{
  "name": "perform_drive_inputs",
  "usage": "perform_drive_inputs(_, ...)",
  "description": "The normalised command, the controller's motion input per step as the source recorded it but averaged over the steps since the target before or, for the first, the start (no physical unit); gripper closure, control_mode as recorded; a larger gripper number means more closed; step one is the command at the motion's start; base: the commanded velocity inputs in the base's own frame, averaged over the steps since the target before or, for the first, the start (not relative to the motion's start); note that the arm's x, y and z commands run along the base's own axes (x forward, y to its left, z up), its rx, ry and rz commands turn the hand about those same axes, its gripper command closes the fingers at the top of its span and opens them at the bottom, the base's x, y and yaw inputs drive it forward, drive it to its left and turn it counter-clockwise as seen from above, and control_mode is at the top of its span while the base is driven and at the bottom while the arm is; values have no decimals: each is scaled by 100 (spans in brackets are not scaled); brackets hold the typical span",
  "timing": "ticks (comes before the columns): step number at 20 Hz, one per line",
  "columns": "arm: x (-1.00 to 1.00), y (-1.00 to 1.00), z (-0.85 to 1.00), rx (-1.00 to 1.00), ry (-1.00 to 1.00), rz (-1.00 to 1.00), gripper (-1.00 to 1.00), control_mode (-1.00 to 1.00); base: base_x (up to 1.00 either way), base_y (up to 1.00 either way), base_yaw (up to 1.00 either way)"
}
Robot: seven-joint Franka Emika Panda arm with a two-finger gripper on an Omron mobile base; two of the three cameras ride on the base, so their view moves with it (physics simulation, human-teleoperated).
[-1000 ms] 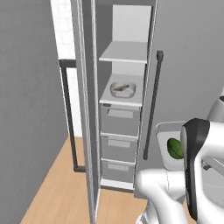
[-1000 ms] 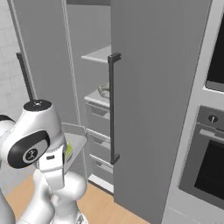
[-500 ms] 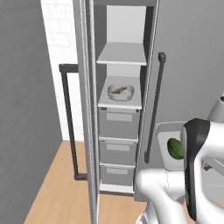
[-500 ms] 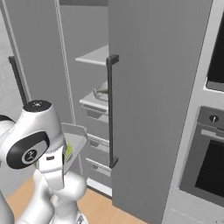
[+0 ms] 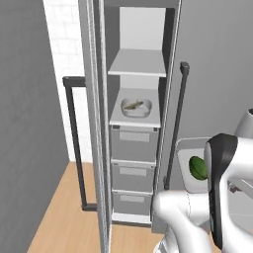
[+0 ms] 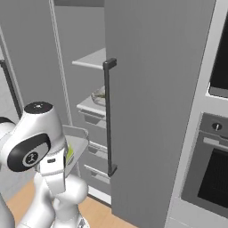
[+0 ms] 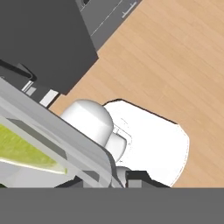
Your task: Take the meat container that has the fish and place it on the second highest rack of the freezer. Then take the vegetable container that has the lemon wedge and avocado and place it on the highest rack of the freezer.
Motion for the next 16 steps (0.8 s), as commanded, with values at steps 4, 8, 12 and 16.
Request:
perform_drive_inputs(4, 0, 0, 0, 0, 0, 0, 100, 100, 58, 0, 0)
perform_drive_inputs(8, 0, 0, 0, 0, 0, 0, 100, 100, 58, 0, 0)
perform_drive_inputs(12, 0, 0, 0, 0, 0, 0, 100, 100, 19, 0, 3)
perform_drive_inputs(16, 0, 0, 0, 0, 0, 0, 100, 100, 1, 0, 3)
